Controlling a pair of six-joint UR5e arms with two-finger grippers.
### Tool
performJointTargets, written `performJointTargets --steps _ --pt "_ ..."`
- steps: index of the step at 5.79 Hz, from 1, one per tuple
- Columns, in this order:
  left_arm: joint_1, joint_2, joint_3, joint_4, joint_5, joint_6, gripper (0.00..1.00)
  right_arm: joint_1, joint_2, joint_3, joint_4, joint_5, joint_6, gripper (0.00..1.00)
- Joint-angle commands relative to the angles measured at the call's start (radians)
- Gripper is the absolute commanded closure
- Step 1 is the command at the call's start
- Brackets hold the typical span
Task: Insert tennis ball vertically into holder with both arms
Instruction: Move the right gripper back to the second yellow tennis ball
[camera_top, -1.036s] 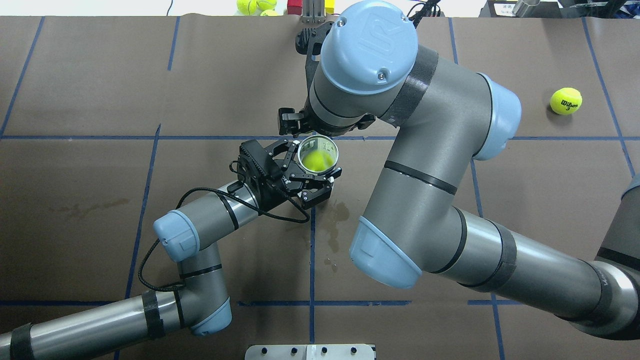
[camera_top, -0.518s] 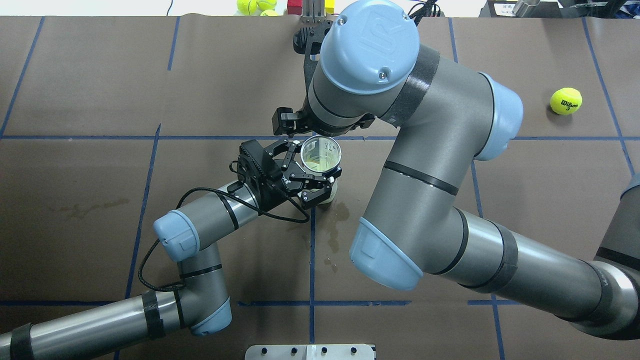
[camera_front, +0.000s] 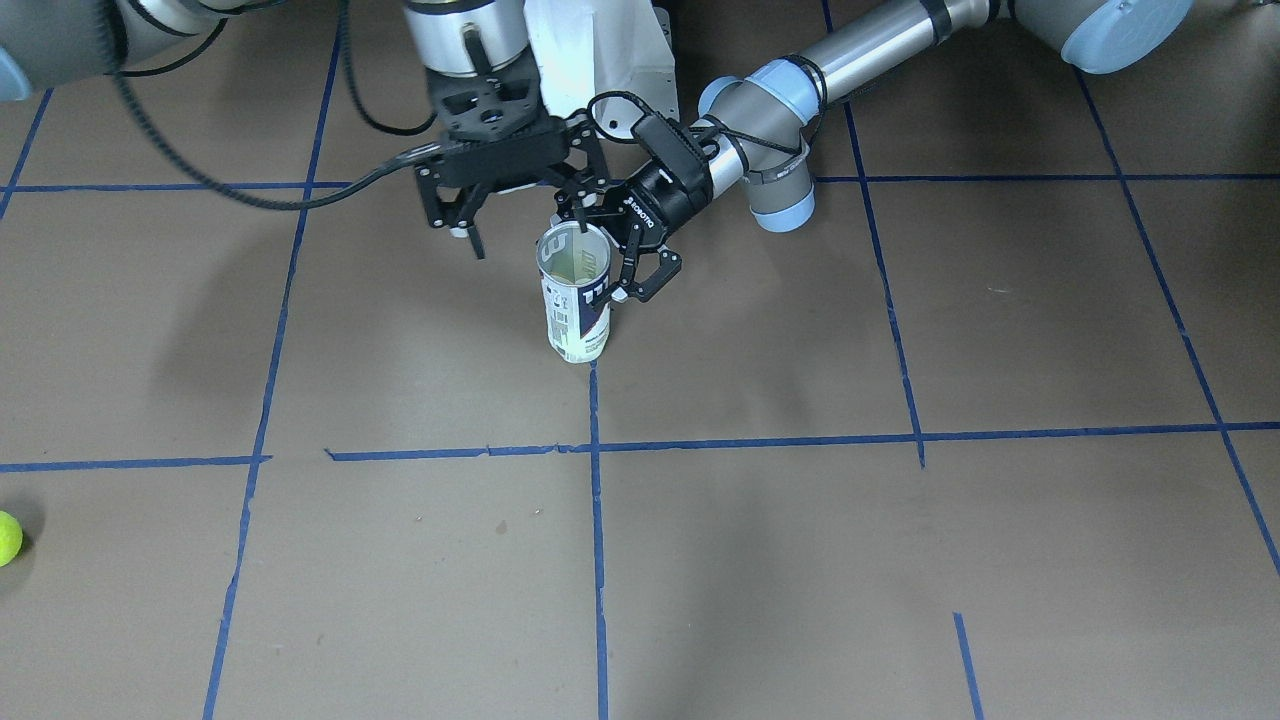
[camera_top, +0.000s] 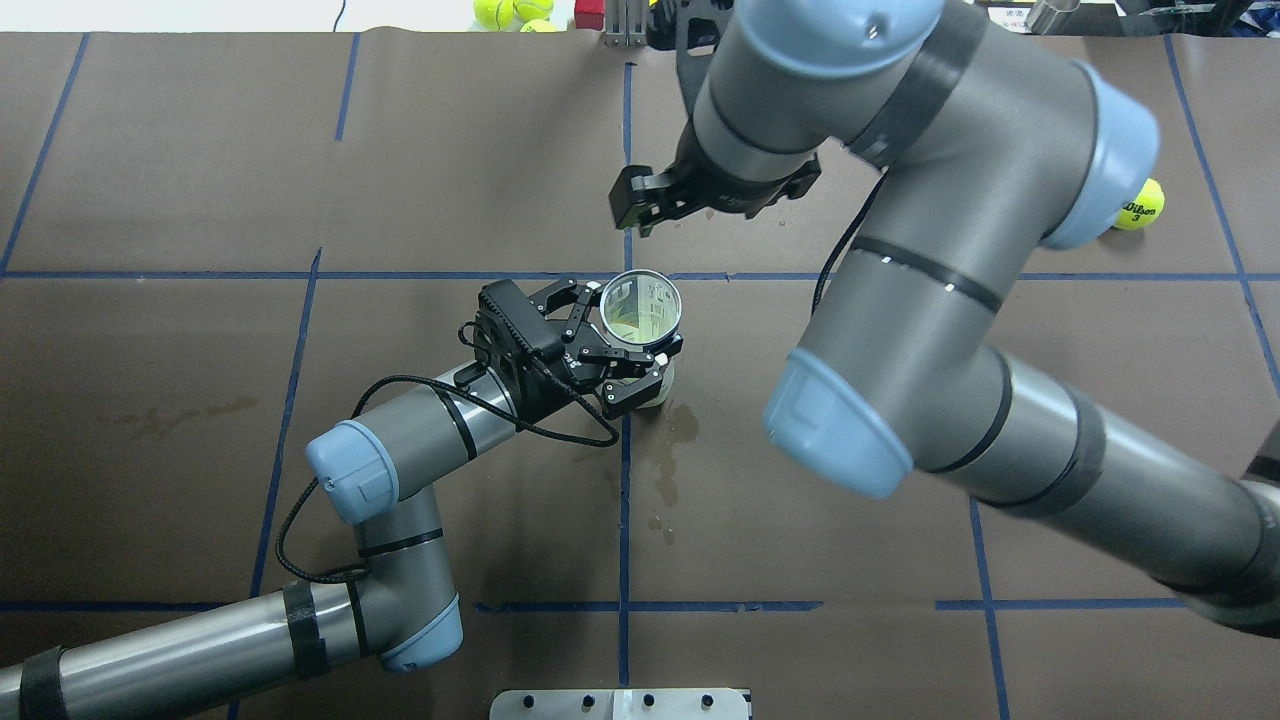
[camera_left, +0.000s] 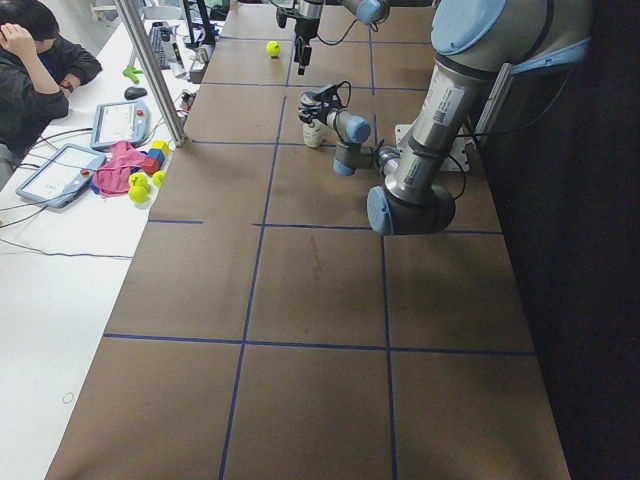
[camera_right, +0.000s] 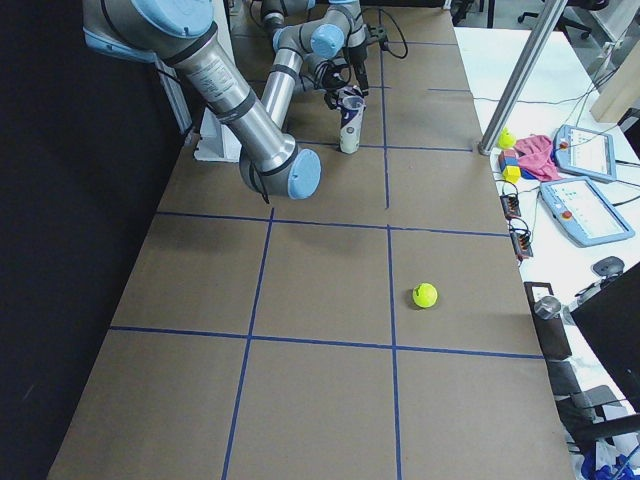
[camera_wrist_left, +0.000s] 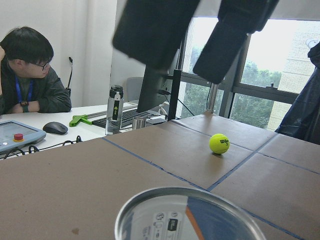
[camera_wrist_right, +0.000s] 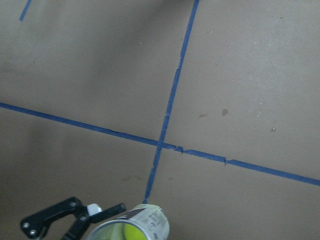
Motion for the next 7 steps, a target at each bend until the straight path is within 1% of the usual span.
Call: performJointTargets --steps 1,3,4,5,6,7 --pt "0.0 0.0 0.0 -0.002 0.0 0.0 0.08 0.149 -0.098 0.002 0.003 0.118 -0.239 0.01" --pt "0.0 0.0 0.0 -0.002 0.0 -0.001 0.08 0.295 -0.221 0.0 0.014 0.189 -0.515 0.01" --pt "0.0 0.0 0.0 -0.002 0.0 -0.001 0.08 0.352 -0.276 -0.004 0.015 0.212 -0.65 0.01" --pt "0.0 0.002 -0.002 -0.003 0.0 -0.001 0.08 0.407 -0.351 -0.007 0.039 0.259 -0.774 0.01" --pt "0.0 0.014 0.0 -0.03 0.001 -0.001 0.08 0.465 -0.423 -0.056 0.132 0.31 -0.876 0.01" --pt "0.0 0.015 0.0 -0.035 0.001 0.0 0.11 0.496 -0.47 -0.163 0.278 0.339 -0.942 0.01"
